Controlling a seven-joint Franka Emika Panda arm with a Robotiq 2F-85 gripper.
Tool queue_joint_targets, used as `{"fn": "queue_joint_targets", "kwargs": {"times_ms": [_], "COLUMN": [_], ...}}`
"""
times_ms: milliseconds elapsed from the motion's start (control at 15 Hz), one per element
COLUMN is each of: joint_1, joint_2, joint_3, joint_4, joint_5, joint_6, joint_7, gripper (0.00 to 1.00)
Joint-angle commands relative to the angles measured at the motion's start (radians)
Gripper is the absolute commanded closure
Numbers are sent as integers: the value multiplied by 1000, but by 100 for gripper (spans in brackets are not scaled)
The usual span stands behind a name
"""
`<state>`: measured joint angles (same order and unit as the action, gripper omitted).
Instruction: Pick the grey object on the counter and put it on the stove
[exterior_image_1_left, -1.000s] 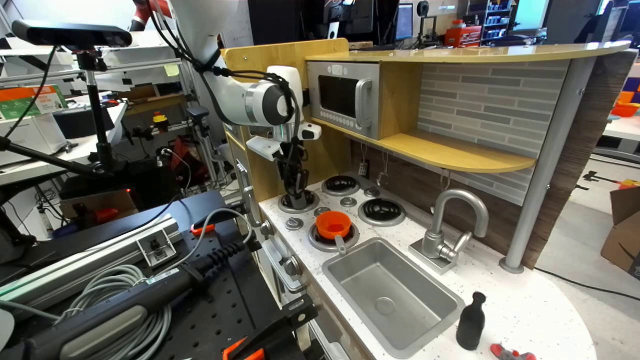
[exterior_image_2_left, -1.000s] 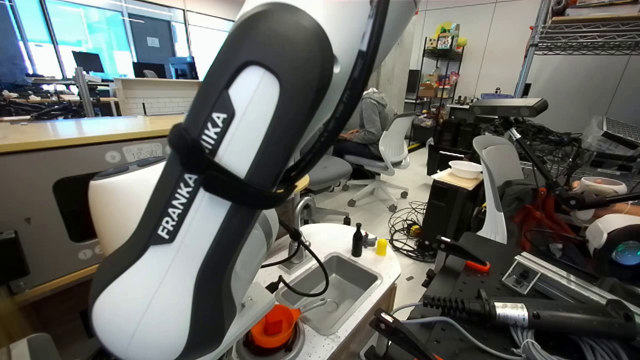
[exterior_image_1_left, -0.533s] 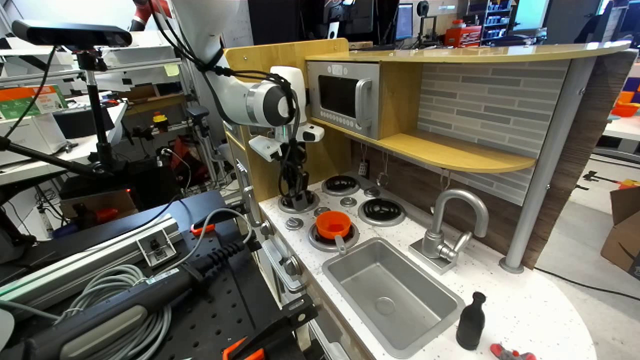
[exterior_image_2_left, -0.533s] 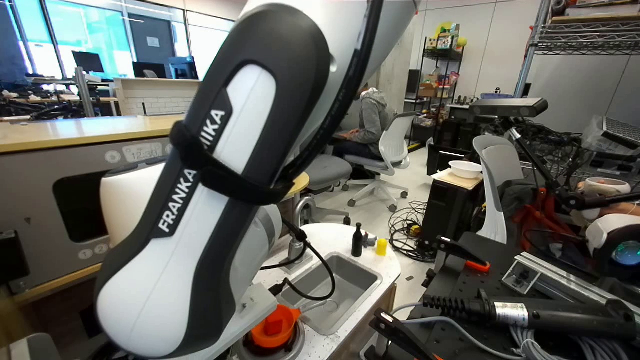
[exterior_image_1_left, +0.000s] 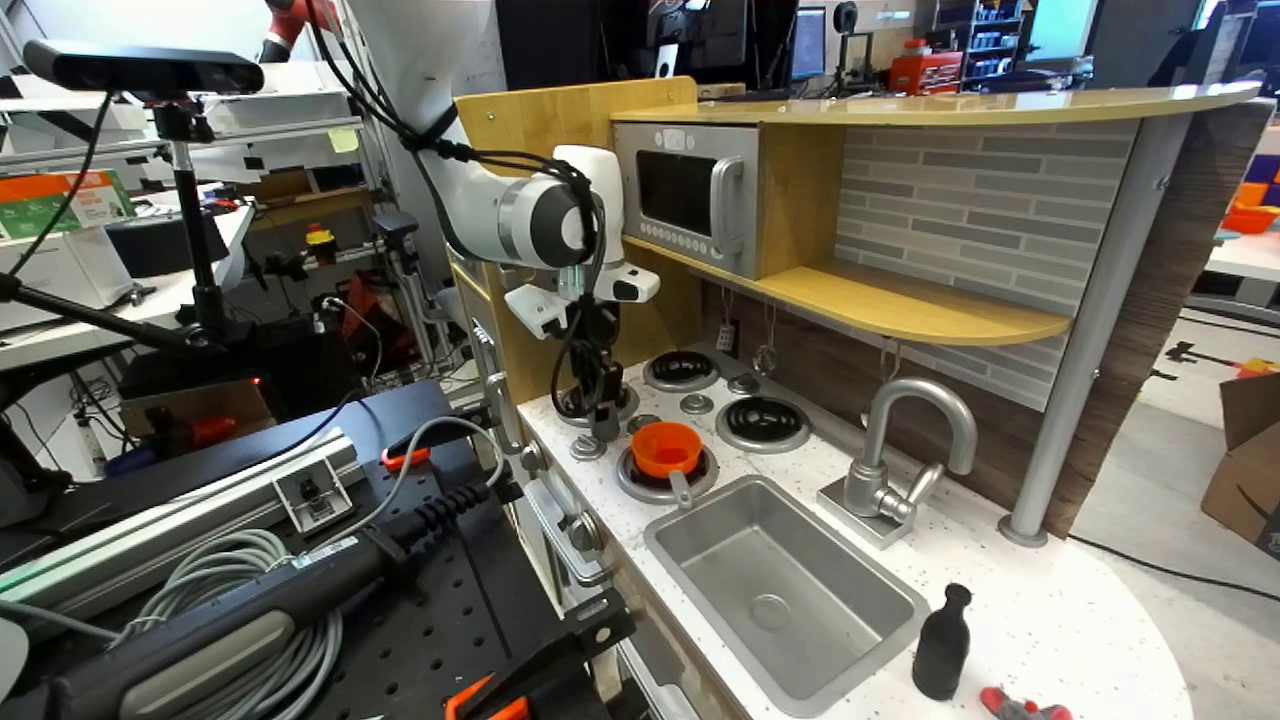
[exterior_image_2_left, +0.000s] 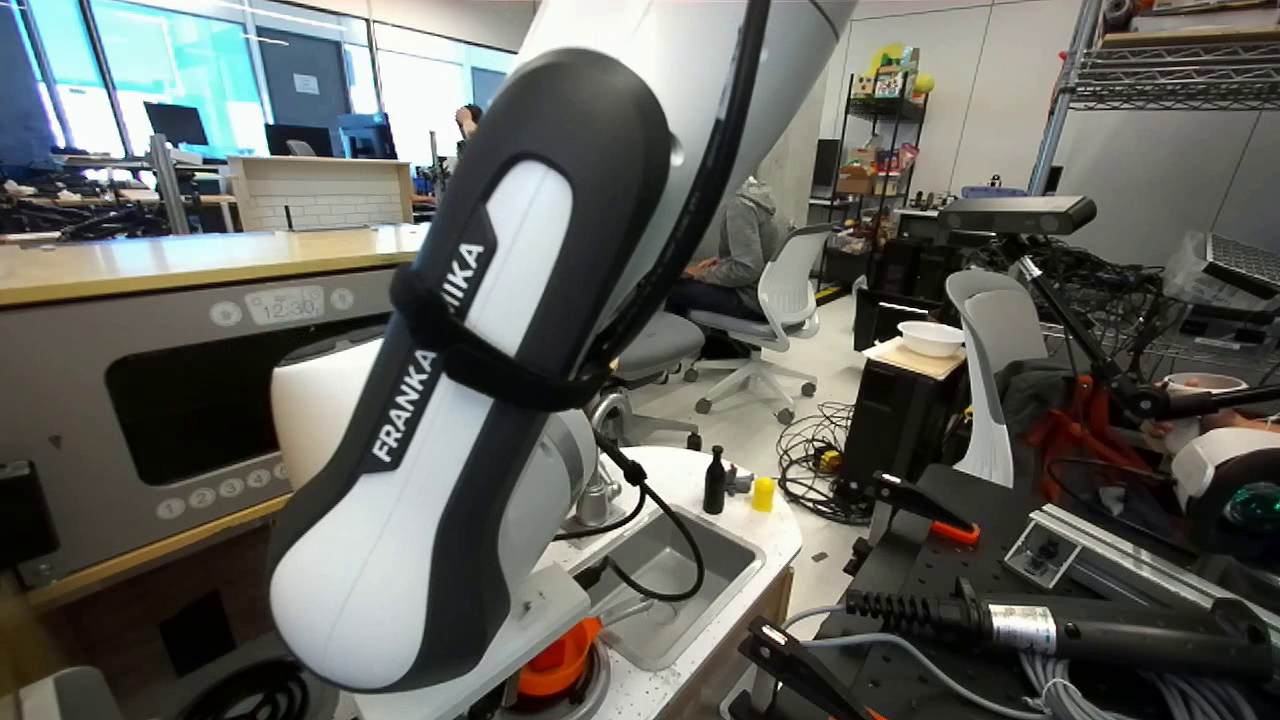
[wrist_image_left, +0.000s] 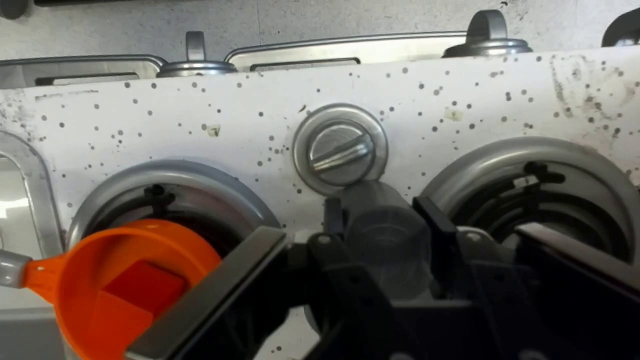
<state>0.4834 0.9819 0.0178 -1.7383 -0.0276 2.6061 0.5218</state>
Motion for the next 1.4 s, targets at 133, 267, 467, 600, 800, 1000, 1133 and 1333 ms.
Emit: {"fn": "queue_joint_targets", "kwargs": {"times_ms": [133,267,467,600,800,1000,1133,1333], "joint_1": [-27,-31,-35,-35,-32,-25,-16,-6], "joint_2": [12,9,5,5,-15,-44,-80,-146], "joint_3": [-8,-13,-15,-15,-10,-6,-6,-5], "joint_4": [-23,-26,-30,-42,-71,-97,-127,-185], "joint_5": [48,52,50,46,41,36,31,28], "joint_6": [-15,-15,-19,-25,-20,-2,20,54], "joint_7": [5,6,2,-4,-17,-25,-29,-33], "gripper": [86,86,34,21,1,0,0,0]}}
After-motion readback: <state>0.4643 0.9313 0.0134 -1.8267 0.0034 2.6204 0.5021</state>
